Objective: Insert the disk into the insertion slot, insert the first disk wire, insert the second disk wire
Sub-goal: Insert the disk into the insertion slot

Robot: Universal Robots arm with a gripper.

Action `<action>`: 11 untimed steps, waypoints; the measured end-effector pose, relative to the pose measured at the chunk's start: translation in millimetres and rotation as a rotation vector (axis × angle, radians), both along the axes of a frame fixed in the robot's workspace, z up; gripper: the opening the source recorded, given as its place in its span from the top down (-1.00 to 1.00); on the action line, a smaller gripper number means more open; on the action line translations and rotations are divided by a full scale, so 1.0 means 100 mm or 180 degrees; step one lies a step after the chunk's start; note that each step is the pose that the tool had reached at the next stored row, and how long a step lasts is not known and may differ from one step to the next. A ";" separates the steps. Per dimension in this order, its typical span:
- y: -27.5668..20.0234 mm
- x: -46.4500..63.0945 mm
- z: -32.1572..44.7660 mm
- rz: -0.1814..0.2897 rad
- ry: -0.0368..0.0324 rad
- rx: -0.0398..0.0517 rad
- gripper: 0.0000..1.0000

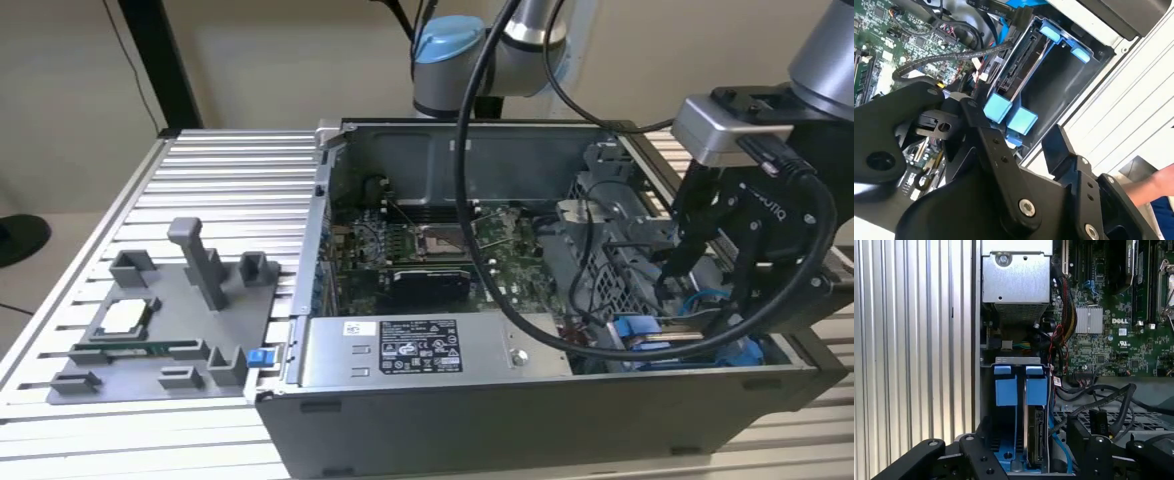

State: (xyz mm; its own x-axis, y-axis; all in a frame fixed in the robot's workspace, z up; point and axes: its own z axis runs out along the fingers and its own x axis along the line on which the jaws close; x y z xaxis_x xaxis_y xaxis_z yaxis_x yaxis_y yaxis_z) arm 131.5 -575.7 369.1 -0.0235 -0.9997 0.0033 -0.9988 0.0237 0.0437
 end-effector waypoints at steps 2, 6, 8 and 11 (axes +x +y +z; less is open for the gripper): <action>0.000 0.00 0.047 0.0000 0.0000 0.0000 -1.00; 0.005 0.00 0.136 0.0000 0.0000 0.0000 -1.00; 0.008 0.00 0.199 0.0000 0.0000 -0.0001 -1.00; 0.021 0.00 0.263 0.0000 0.0000 -0.0001 -1.00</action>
State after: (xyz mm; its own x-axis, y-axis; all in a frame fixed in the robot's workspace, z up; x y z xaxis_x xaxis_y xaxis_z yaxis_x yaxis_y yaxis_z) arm 131.5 -573.6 395.4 -0.0234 -0.9997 0.0035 -0.9988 0.0235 0.0436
